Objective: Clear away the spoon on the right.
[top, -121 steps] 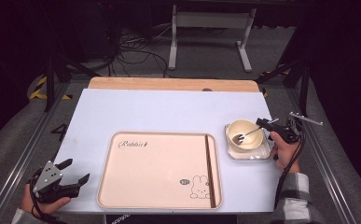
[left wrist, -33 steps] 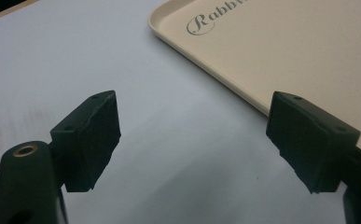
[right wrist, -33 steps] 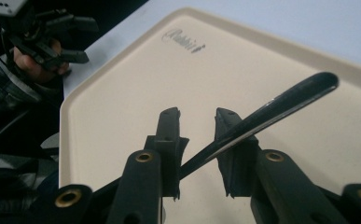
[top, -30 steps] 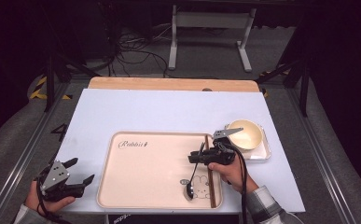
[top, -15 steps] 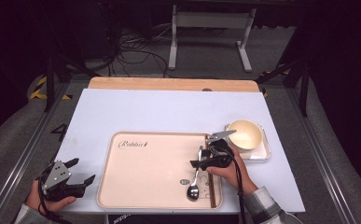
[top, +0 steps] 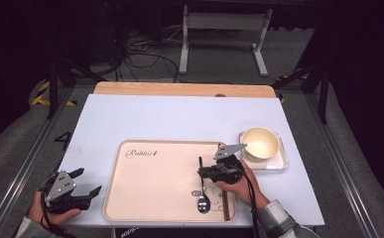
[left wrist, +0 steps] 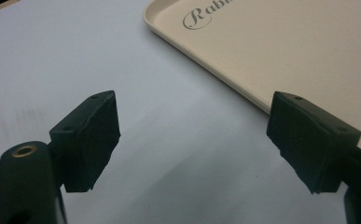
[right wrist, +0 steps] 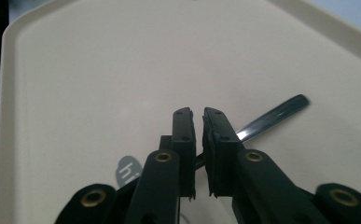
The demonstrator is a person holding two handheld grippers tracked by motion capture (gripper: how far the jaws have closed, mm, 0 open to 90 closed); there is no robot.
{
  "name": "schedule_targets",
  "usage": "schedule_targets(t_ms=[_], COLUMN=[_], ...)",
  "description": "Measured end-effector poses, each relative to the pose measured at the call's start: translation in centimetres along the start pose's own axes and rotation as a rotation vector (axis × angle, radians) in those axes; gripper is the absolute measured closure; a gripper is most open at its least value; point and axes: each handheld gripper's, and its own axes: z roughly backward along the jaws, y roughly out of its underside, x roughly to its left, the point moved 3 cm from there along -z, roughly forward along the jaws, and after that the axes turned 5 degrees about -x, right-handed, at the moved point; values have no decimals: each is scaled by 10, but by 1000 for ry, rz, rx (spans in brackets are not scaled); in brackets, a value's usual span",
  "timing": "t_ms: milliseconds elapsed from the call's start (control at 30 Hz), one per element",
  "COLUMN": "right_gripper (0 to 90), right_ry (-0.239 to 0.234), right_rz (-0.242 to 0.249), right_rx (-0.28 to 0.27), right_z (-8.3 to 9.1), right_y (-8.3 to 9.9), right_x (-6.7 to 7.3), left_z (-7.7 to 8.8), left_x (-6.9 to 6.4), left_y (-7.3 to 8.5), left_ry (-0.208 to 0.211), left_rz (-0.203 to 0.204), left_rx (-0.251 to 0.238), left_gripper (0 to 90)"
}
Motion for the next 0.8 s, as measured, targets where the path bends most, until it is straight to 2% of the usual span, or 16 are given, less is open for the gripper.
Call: schedule_targets(t_ms=[67,133,200,233,333,400,567,667,800], right_gripper=[872,883,884,881,875,844,858,860,866], right_ry=[-26,-28,-35,-26,-23,-3,19,9,-15], right_rz=[27,54,60,71,59,58,56,57,76], right_rx=[31,74,87,120,118,120,85,87,122], right_z=[-5,-9,-11,-10,-7,0,14,16,11], right_y=[2,5,6,11,13,17,16,17,21], right_x=[8,13,15,16,14,12,12,14,23], left_z=[0,0,0,1,1,1,1,0,0], left_x=[0,0,0,0,-1,-2,-1,-1,-2], left_y=[0,0,0,0,0,-1,-1,-1,-1], left_ry=[0,0,0,0,1,3,2,4,6], left_rz=[-1,-3,-3,-2,-4,-4,-5,-4,-9], left_rx=[1,3,3,3,3,1,1,2,4], left_gripper=[180,180,180,180,180,180,180,180,179])
